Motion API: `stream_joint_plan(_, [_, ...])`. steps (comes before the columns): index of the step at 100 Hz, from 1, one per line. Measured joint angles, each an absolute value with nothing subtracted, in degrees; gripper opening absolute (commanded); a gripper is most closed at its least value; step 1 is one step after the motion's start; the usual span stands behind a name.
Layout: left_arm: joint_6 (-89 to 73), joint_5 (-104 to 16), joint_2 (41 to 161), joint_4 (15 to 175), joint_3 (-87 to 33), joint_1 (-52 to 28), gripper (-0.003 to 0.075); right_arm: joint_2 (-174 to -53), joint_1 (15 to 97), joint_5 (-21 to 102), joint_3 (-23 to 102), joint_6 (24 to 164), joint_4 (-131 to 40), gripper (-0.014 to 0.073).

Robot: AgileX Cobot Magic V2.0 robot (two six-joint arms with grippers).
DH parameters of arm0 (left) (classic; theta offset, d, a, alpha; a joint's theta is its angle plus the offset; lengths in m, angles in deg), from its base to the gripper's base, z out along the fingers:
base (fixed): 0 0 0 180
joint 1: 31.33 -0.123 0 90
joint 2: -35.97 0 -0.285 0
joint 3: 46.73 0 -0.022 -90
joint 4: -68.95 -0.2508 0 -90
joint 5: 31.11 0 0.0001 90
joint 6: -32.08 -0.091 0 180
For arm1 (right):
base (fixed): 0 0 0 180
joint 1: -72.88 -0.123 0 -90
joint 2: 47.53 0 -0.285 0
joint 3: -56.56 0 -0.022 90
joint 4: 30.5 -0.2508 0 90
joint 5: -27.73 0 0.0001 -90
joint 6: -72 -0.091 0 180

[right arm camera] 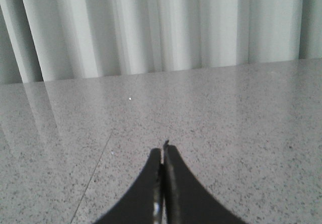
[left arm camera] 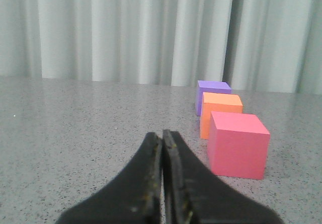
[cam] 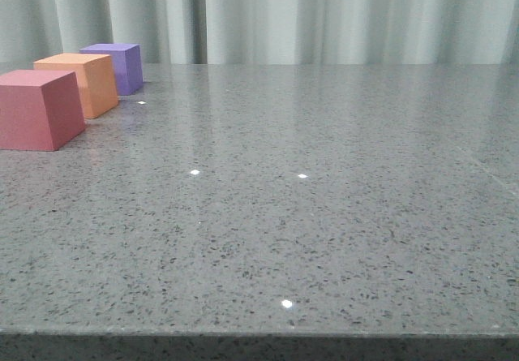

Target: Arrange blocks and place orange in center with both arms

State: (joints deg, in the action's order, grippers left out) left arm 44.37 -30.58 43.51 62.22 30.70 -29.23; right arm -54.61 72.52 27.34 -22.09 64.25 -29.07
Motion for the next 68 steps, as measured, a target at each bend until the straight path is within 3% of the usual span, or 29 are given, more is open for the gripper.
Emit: stream_joint_plan(68, [44.37, -30.58, 43.51, 62.32, 30.7, -29.23, -0.002, -54.61, 72.52, 26.02, -22.32, 64.25, -29.11, -0.0068])
